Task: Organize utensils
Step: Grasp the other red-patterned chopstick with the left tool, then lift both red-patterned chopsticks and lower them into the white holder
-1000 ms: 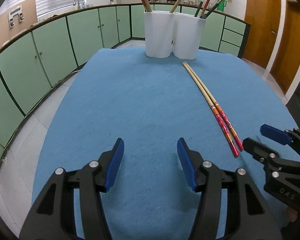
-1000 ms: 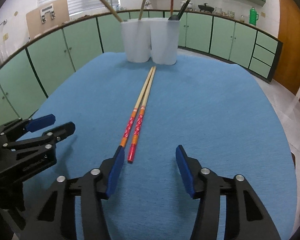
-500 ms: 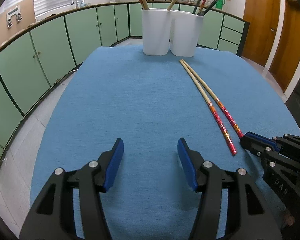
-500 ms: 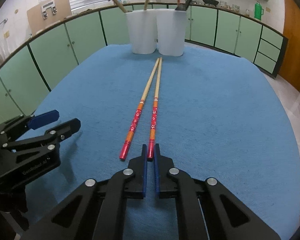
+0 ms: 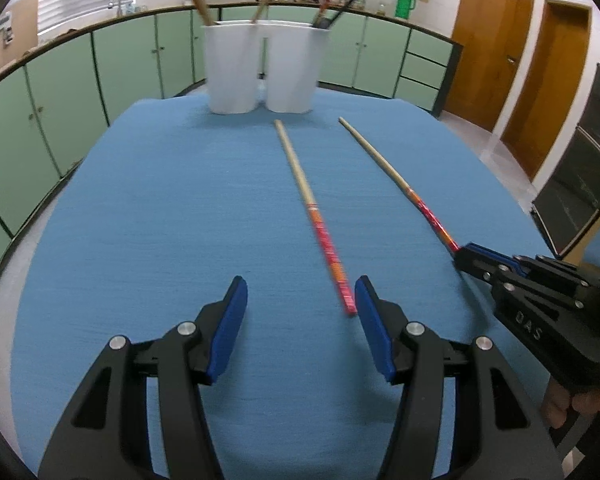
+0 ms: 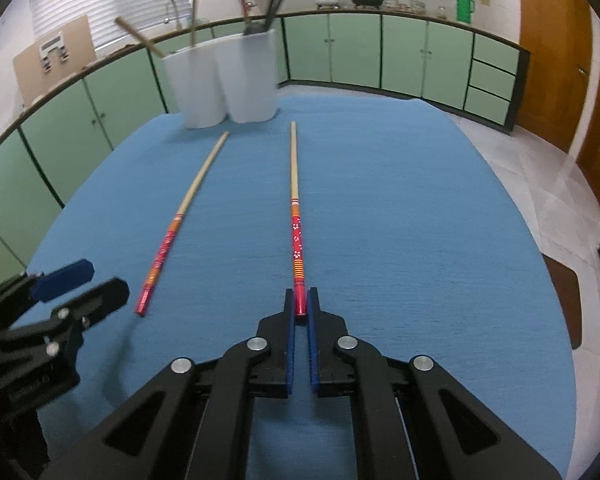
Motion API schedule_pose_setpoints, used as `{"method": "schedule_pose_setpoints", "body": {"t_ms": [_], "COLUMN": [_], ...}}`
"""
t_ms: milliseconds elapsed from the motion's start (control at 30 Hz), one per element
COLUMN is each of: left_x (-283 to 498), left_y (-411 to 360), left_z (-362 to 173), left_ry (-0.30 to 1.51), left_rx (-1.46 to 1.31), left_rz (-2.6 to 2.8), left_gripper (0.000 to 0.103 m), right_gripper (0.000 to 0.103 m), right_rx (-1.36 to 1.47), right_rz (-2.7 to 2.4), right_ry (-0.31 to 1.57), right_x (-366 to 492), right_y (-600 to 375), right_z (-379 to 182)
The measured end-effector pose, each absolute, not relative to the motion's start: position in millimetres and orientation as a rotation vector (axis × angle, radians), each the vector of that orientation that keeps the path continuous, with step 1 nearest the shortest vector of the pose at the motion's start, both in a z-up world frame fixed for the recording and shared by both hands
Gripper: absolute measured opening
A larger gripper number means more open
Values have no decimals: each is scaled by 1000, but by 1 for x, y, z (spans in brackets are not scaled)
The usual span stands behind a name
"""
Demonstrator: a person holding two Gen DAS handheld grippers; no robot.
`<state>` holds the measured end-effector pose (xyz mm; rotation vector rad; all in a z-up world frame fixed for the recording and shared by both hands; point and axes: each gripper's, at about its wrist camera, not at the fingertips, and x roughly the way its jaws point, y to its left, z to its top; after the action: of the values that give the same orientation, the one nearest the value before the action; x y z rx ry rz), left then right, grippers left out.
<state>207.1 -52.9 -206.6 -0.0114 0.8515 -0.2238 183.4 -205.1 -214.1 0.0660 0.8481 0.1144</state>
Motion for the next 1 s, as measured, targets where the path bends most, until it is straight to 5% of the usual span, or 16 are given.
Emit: {"method": "schedule_pose_setpoints", "body": {"t_ms": [433,700,800,1000], "left_x": [222,224,222,221], "left_y": [-74,-80,-81,-75], "left_z": [-224,-224,-222,-220], "left_ry": [893,886,881,881], "left_rx": [11,61,68,46], "left_rz": [-192,-153,-159,-164], "left_gripper": [28,25,8,5], "right_gripper": [6,8,6,6], "right_rx": [72,58,54,63], "right_rz": [145,149,152,156], "right_ry": [858,863,862,843], "right_x": [183,181,181,177], "right_y": [-211,-211,-210,-213], "right_z": [-216,-216,-215,-211]}}
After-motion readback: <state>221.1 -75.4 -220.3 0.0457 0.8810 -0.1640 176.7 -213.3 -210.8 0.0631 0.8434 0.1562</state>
